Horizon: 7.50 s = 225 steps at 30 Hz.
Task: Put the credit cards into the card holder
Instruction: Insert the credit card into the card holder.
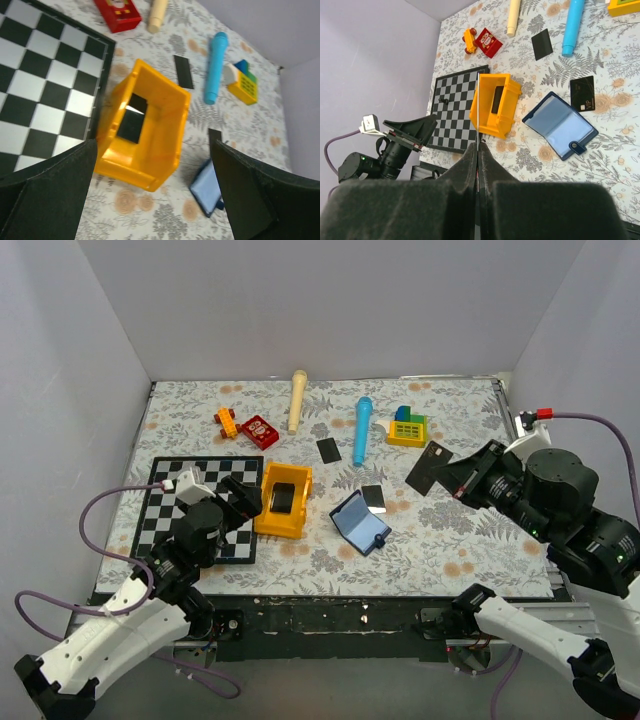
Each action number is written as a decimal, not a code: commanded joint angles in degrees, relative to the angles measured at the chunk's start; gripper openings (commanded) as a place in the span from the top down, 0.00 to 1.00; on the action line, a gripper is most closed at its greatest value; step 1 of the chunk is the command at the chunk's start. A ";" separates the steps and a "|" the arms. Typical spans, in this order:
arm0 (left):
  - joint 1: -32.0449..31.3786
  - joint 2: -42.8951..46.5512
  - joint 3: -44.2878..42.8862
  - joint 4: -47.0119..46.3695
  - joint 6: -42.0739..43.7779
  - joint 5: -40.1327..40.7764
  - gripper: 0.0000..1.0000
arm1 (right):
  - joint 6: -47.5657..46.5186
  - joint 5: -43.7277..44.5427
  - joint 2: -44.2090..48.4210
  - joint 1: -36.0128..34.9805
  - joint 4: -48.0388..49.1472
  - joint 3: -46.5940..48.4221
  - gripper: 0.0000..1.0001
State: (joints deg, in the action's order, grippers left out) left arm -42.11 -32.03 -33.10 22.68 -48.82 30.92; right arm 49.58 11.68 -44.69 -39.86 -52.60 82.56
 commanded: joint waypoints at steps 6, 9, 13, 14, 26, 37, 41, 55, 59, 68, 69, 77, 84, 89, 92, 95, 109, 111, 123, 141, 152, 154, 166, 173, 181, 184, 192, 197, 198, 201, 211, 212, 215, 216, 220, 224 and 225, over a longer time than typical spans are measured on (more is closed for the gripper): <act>0.18 -5.66 -4.16 6.07 3.02 8.55 0.02 | -0.71 2.03 1.26 -0.05 -4.27 5.51 0.99; 0.27 -9.62 -5.65 2.91 6.18 5.48 0.02 | -0.28 3.25 1.80 -0.05 -3.12 4.27 0.99; 0.18 -14.71 -8.81 -1.31 11.01 0.30 0.03 | -1.06 2.47 0.13 0.04 -3.47 7.78 0.99; 0.18 -15.68 -9.43 -2.28 11.98 -0.50 0.04 | -1.15 2.47 0.04 -0.05 -3.82 7.79 0.99; 0.01 -34.83 -17.78 -18.62 29.20 -22.62 0.05 | -1.24 0.28 1.61 -0.05 -1.03 5.08 0.99; -0.87 -53.39 -26.75 -22.32 37.39 -47.43 0.08 | -1.68 -0.17 3.81 -0.05 -0.67 4.54 0.99; -1.05 -55.77 -28.33 -22.06 38.18 -50.33 0.09 | -1.68 -0.08 6.01 -0.05 1.62 0.67 0.99; -2.10 -61.13 -29.56 -20.04 40.64 -55.26 0.12 | -2.56 -0.17 4.71 0.04 1.80 1.98 0.99; -2.45 -62.89 -30.61 -18.82 41.43 -55.61 0.12 | -3.00 -1.13 5.13 -0.05 1.52 1.91 0.99; -2.98 -64.30 -30.36 -18.98 41.61 -55.61 0.13 | -3.09 -0.78 4.96 -0.05 0.57 3.05 0.99; -2.98 -64.47 -30.35 -18.90 41.61 -55.79 0.13 | -3.00 -1.31 5.74 0.04 1.70 1.65 0.99; -2.98 -65.18 -30.44 -17.23 43.10 -54.65 0.14 | -3.00 0.36 8.74 0.13 -0.13 -2.40 0.99; -2.98 -66.93 -30.18 -15.47 44.25 -49.38 0.15 | -2.39 0.97 10.32 0.04 -1.01 -6.35 0.99; -3.07 -68.51 -30.97 -14.94 44.25 -47.88 0.20 | -1.95 1.85 10.67 0.04 -1.98 -9.79 0.99; -3.07 -69.57 -31.32 -14.94 43.81 -48.40 0.30 | -1.68 1.85 10.94 -0.05 -2.07 -11.37 0.99; -2.98 -70.36 -31.76 -15.03 43.20 -49.72 0.43 | -1.51 2.29 11.29 0.04 -2.16 -12.51 0.99; -2.98 -67.29 -25.35 -19.24 32.49 -50.60 0.99 | -1.07 0.54 12.96 0.04 2.57 -23.57 0.99; -2.98 -65.62 -22.37 -21.87 28.45 -49.82 1.00 | -1.33 -1.48 13.31 0.04 5.39 -26.39 0.99; -7.98 -53.23 0.93 -45.79 -1.01 -37.88 1.00 | -1.16 -15.36 9.53 0.57 16.90 -37.90 0.99; -14.14 -52.17 9.90 -50.71 -11.30 -20.72 1.00 | 0.07 -25.47 6.54 1.89 47.29 -60.92 0.99; -14.14 -52.87 9.90 -51.86 -10.25 -22.22 0.98 | 0.87 -31.28 -8.12 2.06 58.39 -60.42 0.99; -14.23 -52.87 9.90 -51.68 -10.07 -22.30 0.97 | 0.87 -31.89 -10.50 2.41 60.41 -60.07 0.99; -14.14 -52.78 10.60 -50.71 -9.37 -21.95 0.80 | -0.19 -38.84 -21.66 7.16 71.84 -62.52 0.99; -14.14 -53.31 10.16 -49.84 -9.28 -21.78 0.61 | -2.73 -40.77 -24.13 9.44 70.71 -61.91 0.99; -14.14 -53.13 10.43 -48.17 -9.54 -20.63 0.58 | -4.49 -39.81 -22.72 10.41 67.81 -63.58 0.99; -14.14 -52.43 10.69 -47.46 -9.45 -20.11 0.58 | -4.85 -39.54 -23.16 10.76 67.37 -63.67 0.99; -14.14 -51.29 10.43 -43.95 -8.49 -18.44 0.57 | -5.37 -39.02 -24.74 11.20 66.92 -63.23 0.99; -14.14 -51.46 9.11 -40.70 -7.61 -17.38 0.59 | -4.59 -39.63 -26.24 11.38 68.68 -63.23 0.99; -14.23 -51.64 8.85 -40.09 -7.35 -17.21 0.61 | -4.41 -39.81 -26.76 11.38 69.20 -63.23 0.99; -14.23 -52.43 8.06 -38.59 -6.73 -17.03 0.67 | -3.88 -40.51 -28.00 11.38 70.61 -63.32 0.99; -14.14 -54.10 4.46 -31.65 -3.48 -15.27 0.75 | -3.35 -40.86 -30.02 11.38 72.46 -64.20 0.99; -14.14 -54.19 3.84 -30.86 -3.13 -15.01 0.62 | -3.35 -40.86 -30.02 11.38 72.55 -64.28 0.99; -14.14 -53.14 3.14 -28.14 -2.69 -13.43 0.41 | -3.35 -40.78 -30.11 11.38 72.64 -64.46 0.99; -14.14 -52.26 2.78 -26.65 -2.69 -12.64 0.38 | -3.35 -40.77 -30.11 11.38 72.64 -64.37 0.99; -14.14 -47.52 1.55 -23.03 -1.20 -10.00 0.33 | -3.44 -40.77 -30.55 11.38 72.99 -64.37 0.99; -14.14 -40.93 -0.55 -18.20 2.05 -8.07 0.33 | -3.26 -40.78 -30.99 11.38 73.43 -64.72 0.99; -14.14 -39.70 -1.43 -17.41 2.67 -7.89 0.34 | -3.26 -40.69 -31.07 11.38 73.60 -64.81 0.99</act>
State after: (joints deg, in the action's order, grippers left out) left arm -56.47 -78.00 -31.05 -1.45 -50.28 18.48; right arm 46.59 -28.93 -75.11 -28.84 18.85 18.85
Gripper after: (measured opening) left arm 0.668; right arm 0.027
